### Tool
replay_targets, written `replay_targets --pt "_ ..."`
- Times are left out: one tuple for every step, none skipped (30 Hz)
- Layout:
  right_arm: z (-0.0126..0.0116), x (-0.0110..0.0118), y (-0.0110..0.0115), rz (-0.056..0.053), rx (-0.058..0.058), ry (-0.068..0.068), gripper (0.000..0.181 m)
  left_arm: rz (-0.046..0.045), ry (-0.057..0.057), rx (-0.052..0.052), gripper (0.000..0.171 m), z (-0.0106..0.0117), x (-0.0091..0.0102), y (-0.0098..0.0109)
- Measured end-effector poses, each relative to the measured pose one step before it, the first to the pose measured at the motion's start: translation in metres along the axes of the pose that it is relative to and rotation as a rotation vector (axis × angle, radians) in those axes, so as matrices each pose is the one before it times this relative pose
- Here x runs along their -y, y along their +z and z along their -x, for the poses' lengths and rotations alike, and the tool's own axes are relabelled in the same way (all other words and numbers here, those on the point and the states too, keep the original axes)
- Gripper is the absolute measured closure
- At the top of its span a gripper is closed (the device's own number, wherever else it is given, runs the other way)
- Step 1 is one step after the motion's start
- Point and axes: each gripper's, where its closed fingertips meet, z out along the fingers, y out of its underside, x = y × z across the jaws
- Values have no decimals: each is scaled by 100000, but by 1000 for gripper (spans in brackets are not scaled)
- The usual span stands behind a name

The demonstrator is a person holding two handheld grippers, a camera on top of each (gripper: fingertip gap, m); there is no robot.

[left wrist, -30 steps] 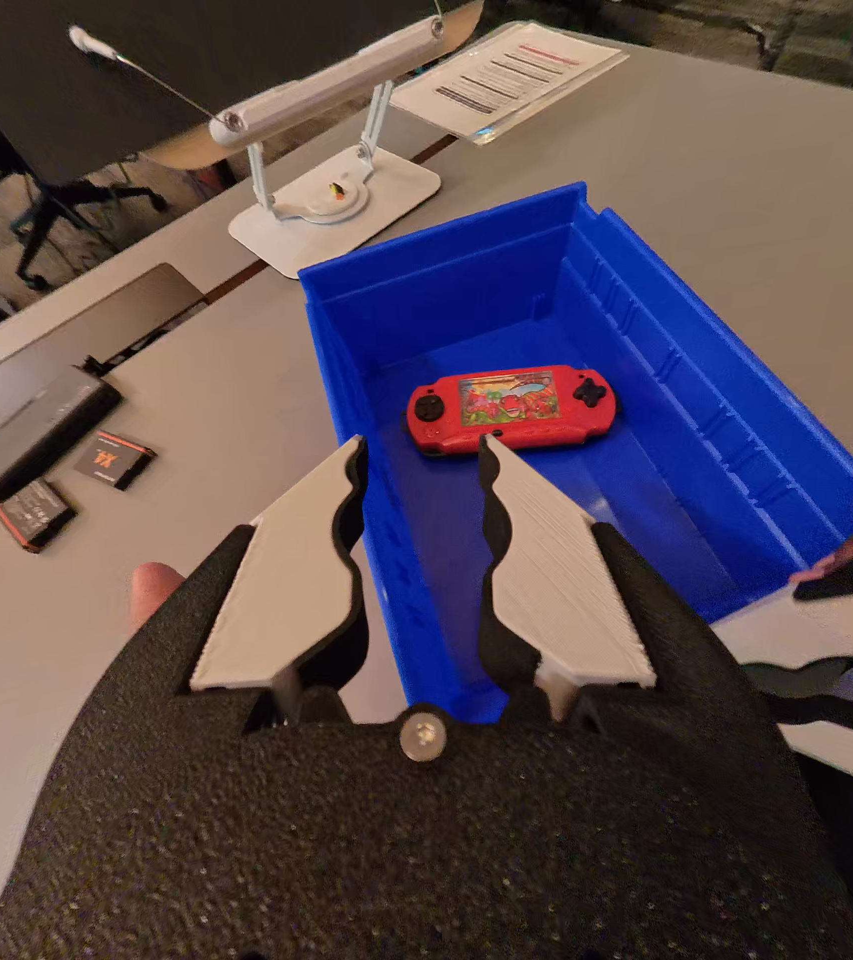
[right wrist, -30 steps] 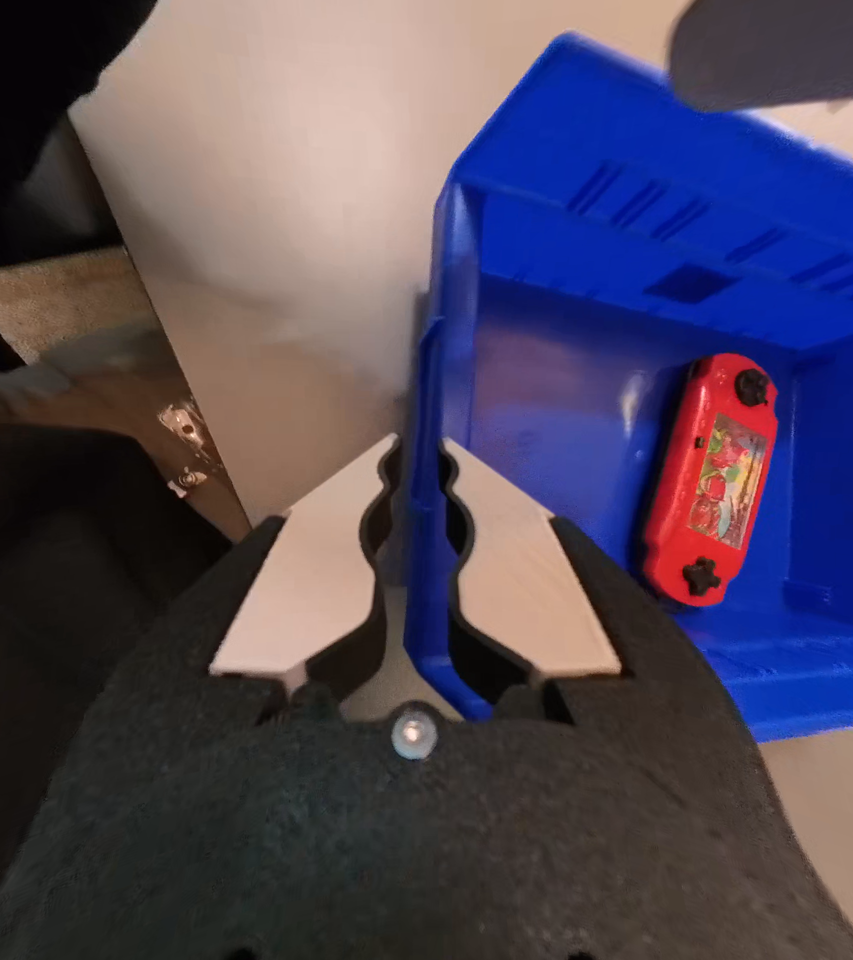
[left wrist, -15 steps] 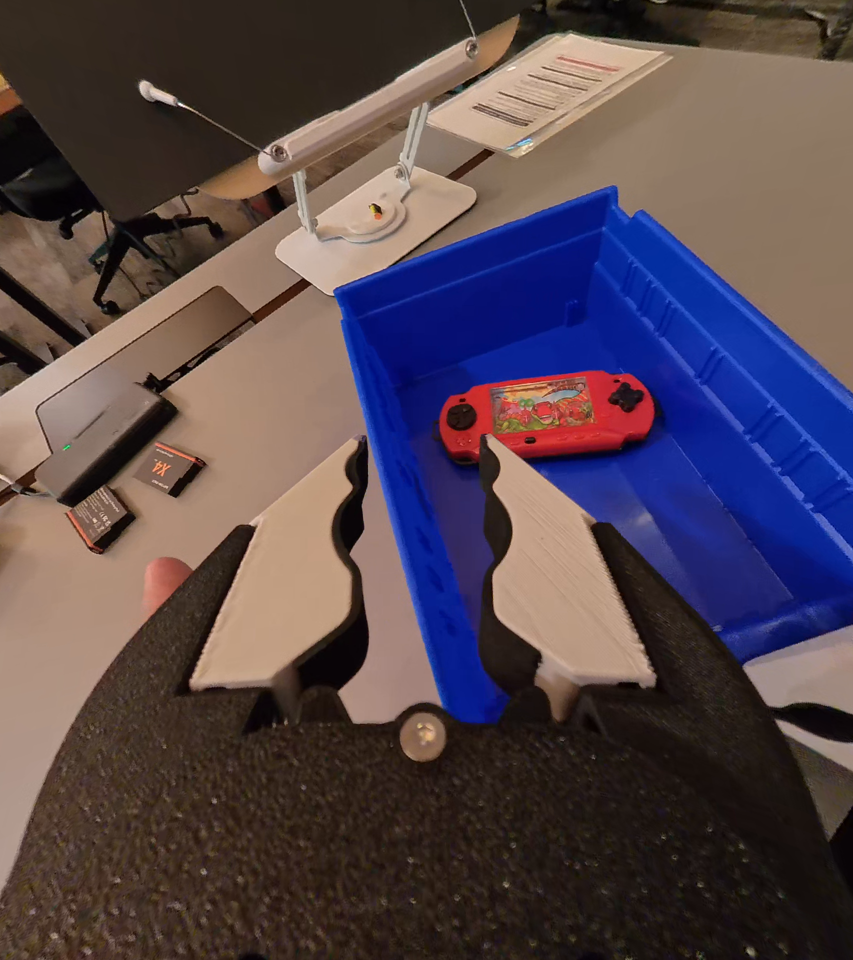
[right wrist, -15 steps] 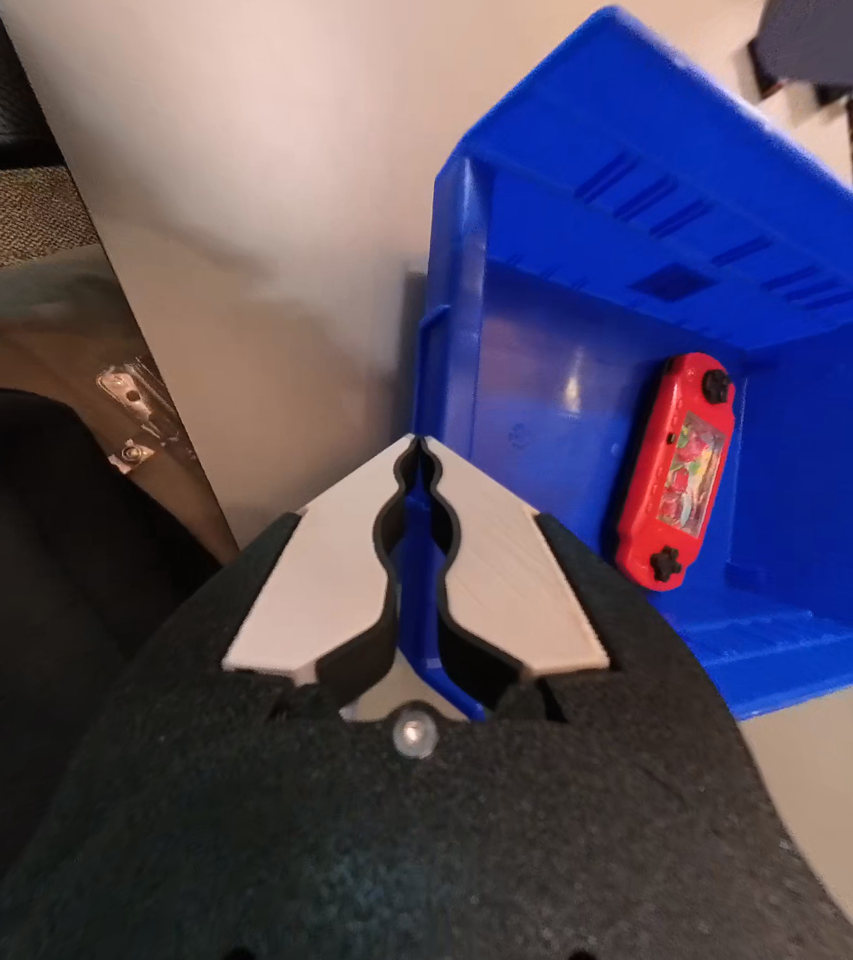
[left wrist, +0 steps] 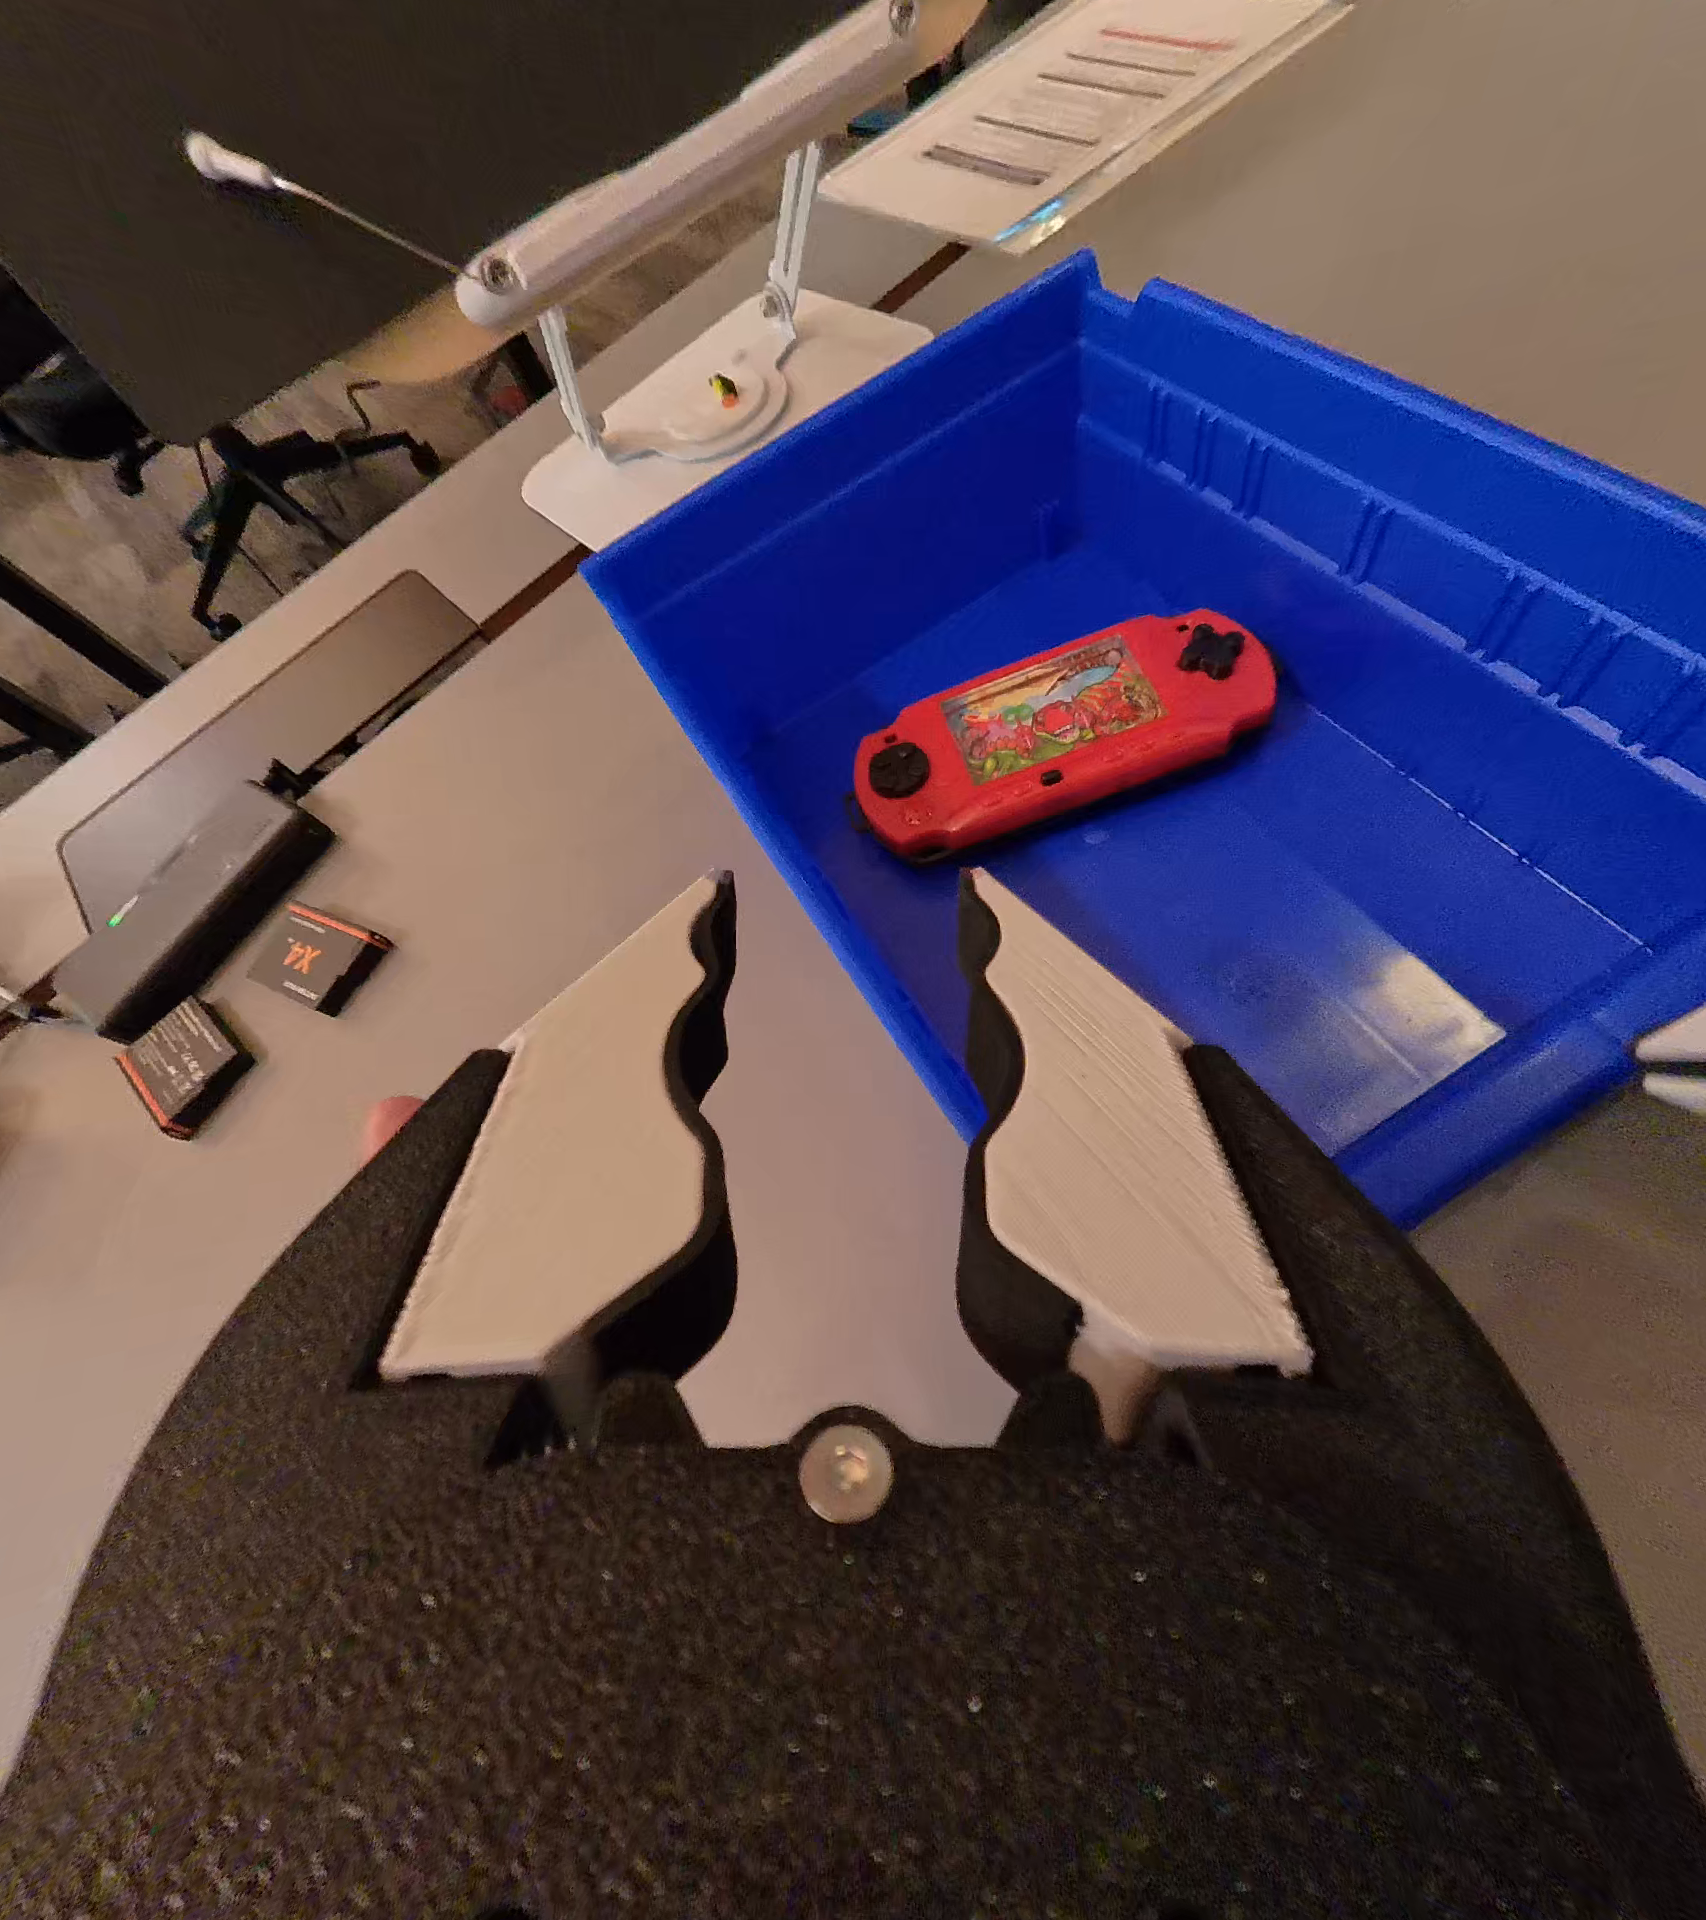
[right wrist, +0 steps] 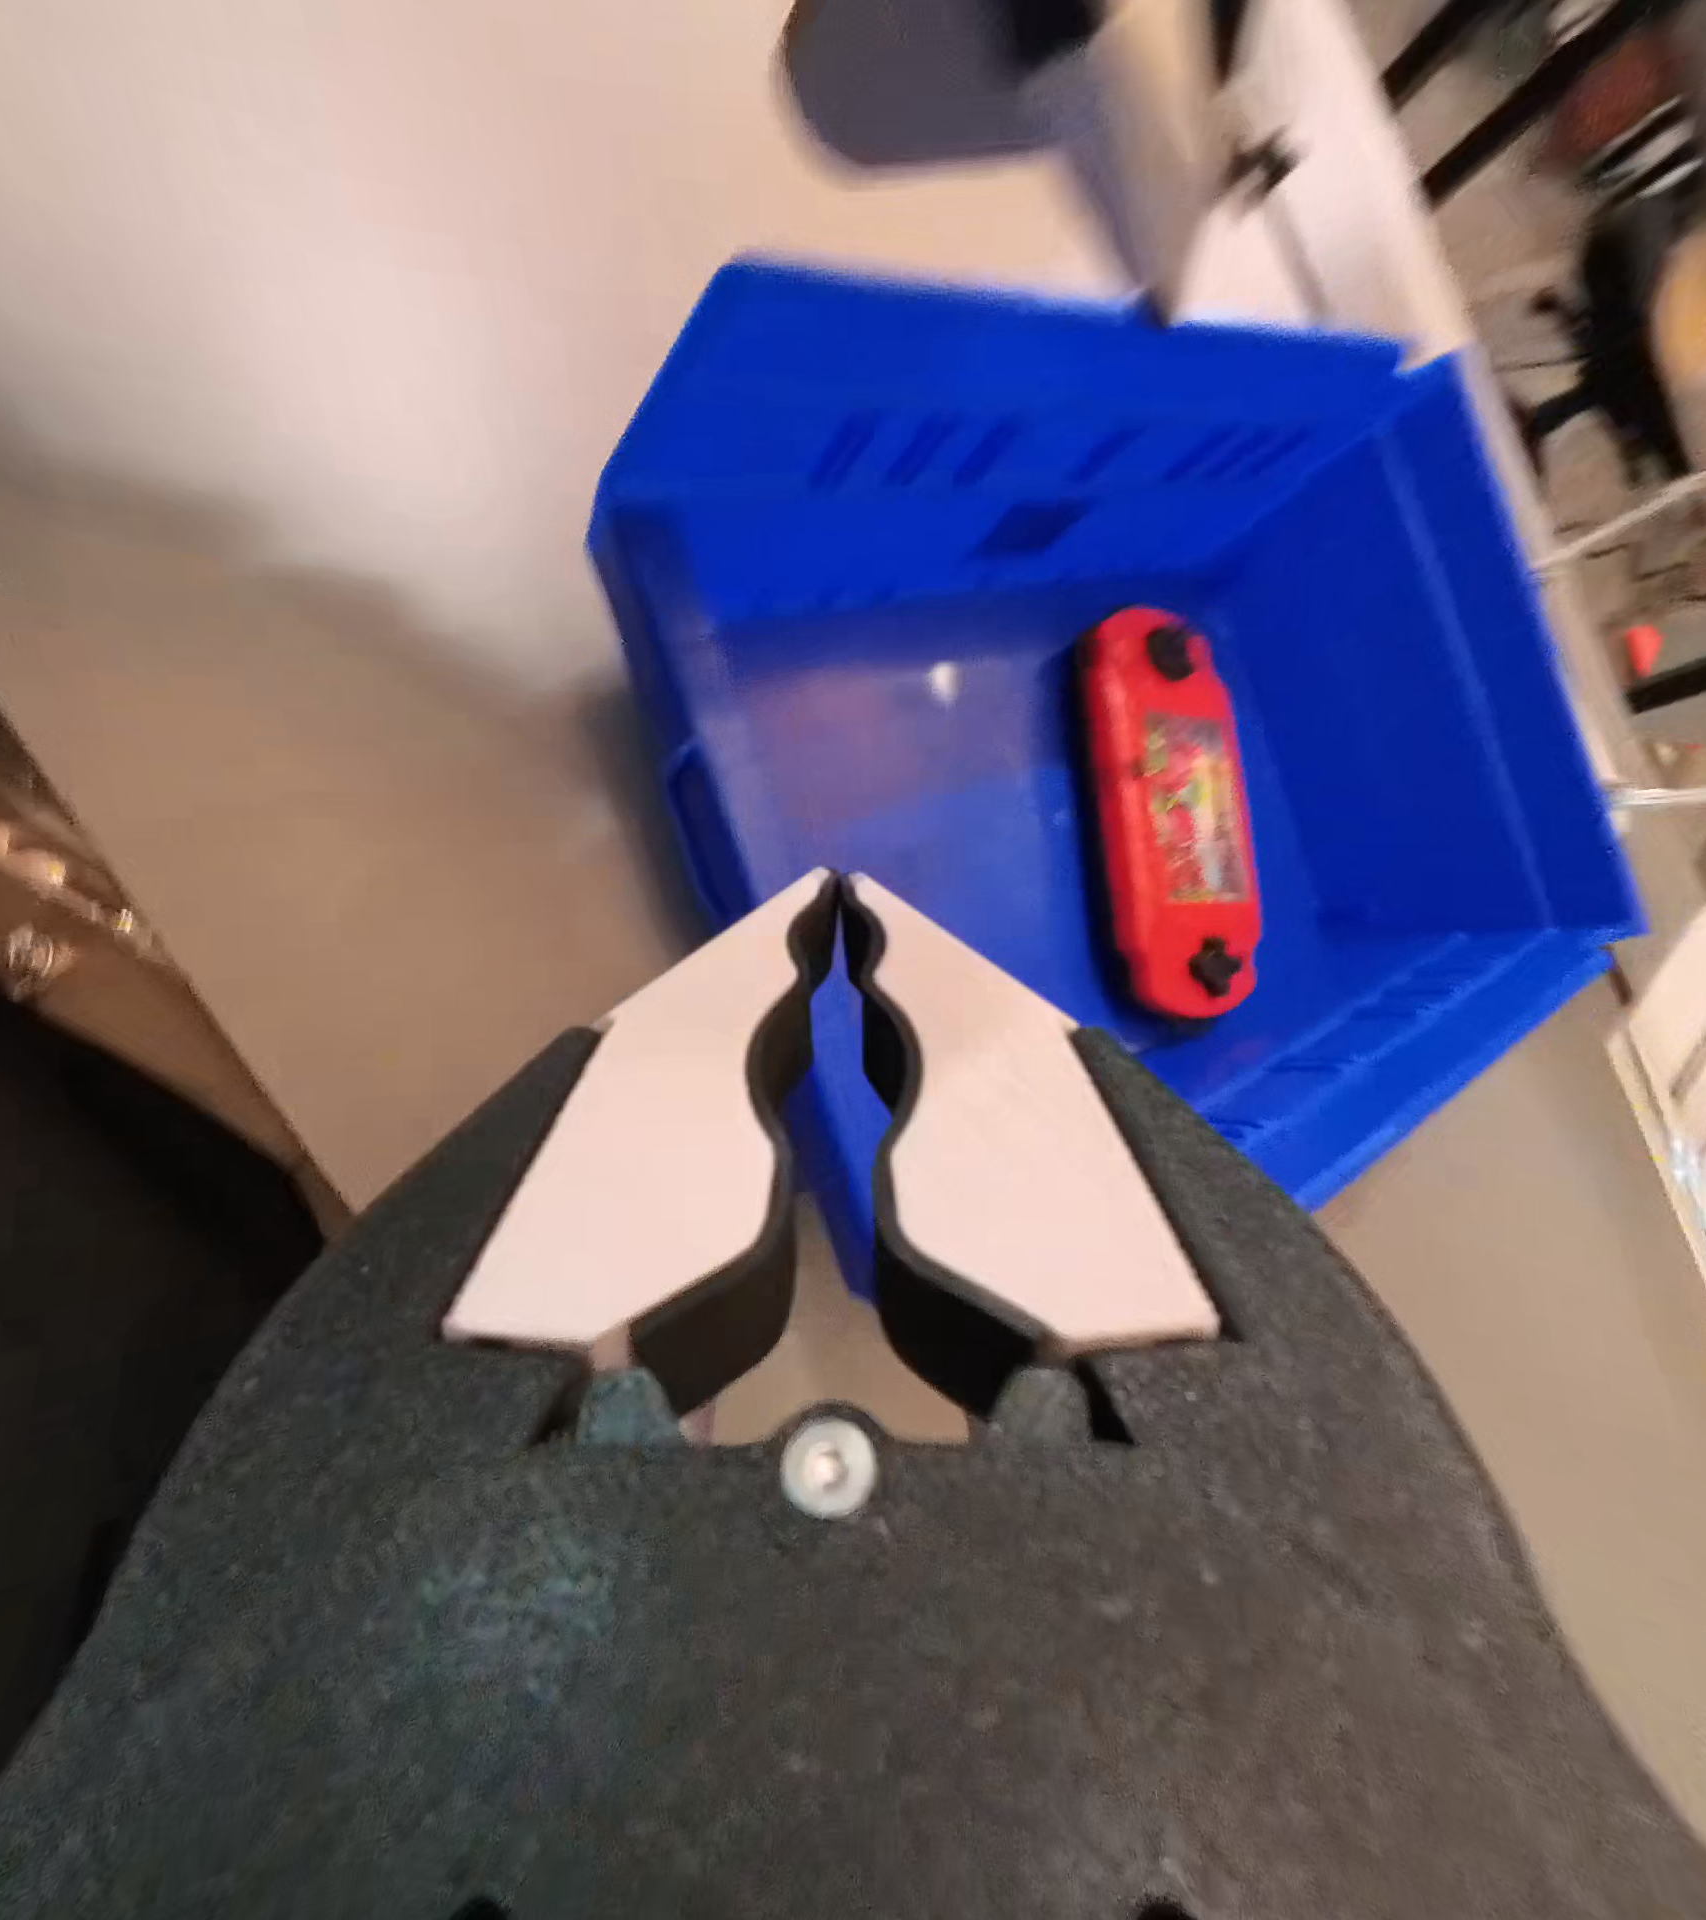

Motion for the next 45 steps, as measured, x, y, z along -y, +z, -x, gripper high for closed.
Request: replay_targets --pt "-883 627 -397 -4759 -2987 3941 181 -208 -171 -2751 129 -418 -40 246" --pt "-659 518 -232 -4156 -1565 3870 181 -1794 -300 -6041 129 -932 162 75" --pt "-470 464 -85 -3727 -760 3937 180 -2297 -1522 -6319 129 -963 260 -2" --pt "-294 378 74 -3177 -444 3673 180 -1498 -2220 -3841 129 -543 255 -44" --pt "-98 184 194 -2070 -111 2219 174 -716 -2156 -335 129 -16 224 -83" --pt "-46 -46 257 -943 -357 717 164 -100 -1887 2281 129 301 145 -149" --pt "-156 -128 208 -650 -1193 316 155 243 -1998 4262 129 490 -70 -270" --pt "-208 -82 84 -1125 -1249 1225 142 -54 -1405 4689 129 436 -278 -368" --pt "0 58 -107 -1780 815 2281 121 -1021 204 3540 129 108 -392 -502" --pt "-35 201 -299 -2598 1477 3452 114 -3085 1742 1029 129 -429 -287 -682" --pt "-394 405 -499 -4052 152 4221 113 -4711 1270 -1542 129 -935 -131 -877" --pt "-791 473 -650 -4667 -1599 4356 111 -5161 303 -3338 129 -1159 17 -950" --pt "-1131 339 -700 -3660 -3370 3550 111 -4112 -61 -3625 129 -1097 72 -915" --pt "-1262 173 -622 -2639 -4072 2236 111 -2493 -1038 -1165 129 -622 24 -803" --pt "-1168 -44 -478 -1940 -3652 1552 111 -1457 -2315 1406 129 -61 38 -604" --pt "-1011 -207 -264 -1219 -3016 1746 111 -543 -3146 1202 129 28 15 -384" --pt "-735 -388 -69 -13 -1760 2099 111 557 -2870 128 129 -129 -112 -161" --pt "-442 -592 85 1531 -693 2339 111 1281 -2168 -123 129 -154 -221 13" --pt "-167 -731 196 2692 299 1940 111 1244 -1316 609 129 -52 -246 125" --pt "23 -743 233 3073 636 1401 111 508 -579 2000 129 155 -189 194" --pt "50 -685 207 2877 98 488 110 164 -275 2447 129 226 -166 235" --pt "-8 -571 172 2395 -874 -692 105 179 -125 2154 129 221 -159 260" --pt "-171 -362 140 1054 -2203 -1336 98 190 155 1706 128 172 -169 262" --pt "-434 -138 146 -433 -3868 -1139 97 383 496 1403 129 138 -227 279" --pt "-387 -131 154 -566 -3524 -298 97 272 -131 2251 129 256 -260 331" --pt "-83 -202 144 58 -1433 178 97 -172 -746 2697 129 277 -221 358" --pt "7 -255 168 620 -653 492 97 77 -354 2673 129 236 -235 297" --pt "40 -303 170 841 -308 462 97 -192 -757 3111 129 311 -147 215" --pt "88 -339 152 953 209 -96 97 -837 -1539 3064 129 324 -22 118" --pt "27 -352 142 1055 -153 -365 97 -721 -1332 1586 129 159 -33 63" --pt "-44 -303 130 1056 -513 -415 97 136 -1112 126 129 15 -132 37" --pt "-111 -250 180 1060 -820 93 97 1074 -770 -1558 129 -165 -305 104" --pt "-27 -231 250 1377 -454 680 97 2198 -912 -2350 129 -221 -497 233" --pt "145 -268 313 1939 394 643 97 2669 -1636 -170 127 108 -549 307" --pt "282 -277 307 2091 974 -75 97 2683 -1474 296 127 154 -526 334" --pt "147 -238 257 1476 -102 -890 96 2264 -1101 445 127 100 -451 299" --pt "115 -227 192 1095 -398 -1411 97 988 -561 852 127 96 -239 204" --pt "142 -120 78 402 -48 -1042 96 -163 101 727 127 -3 -76 98" --pt "38 45 -30 -375 -116 -572 96 -319 626 241 127 -113 -34 64" --pt "-36 -37 -23 199 172 -596 97 306 890 58 127 -152 -87 76" --pt "-50 -8 -28 148 692 -126 99 921 987 -94 127 -160 -147 112" --pt "-86 29 -51 66 851 78 103 981 687 221 127 -106 -128 159" --pt "-231 24 -63 242 446 415 108 667 397 1182 127 30 -78 160" --pt "-470 40 -29 -78 -988 619 119 411 430 1057 127 26 -30 152" --pt "-284 -23 27 38 -26 83 122 269 299 438 127 -80 5 142"
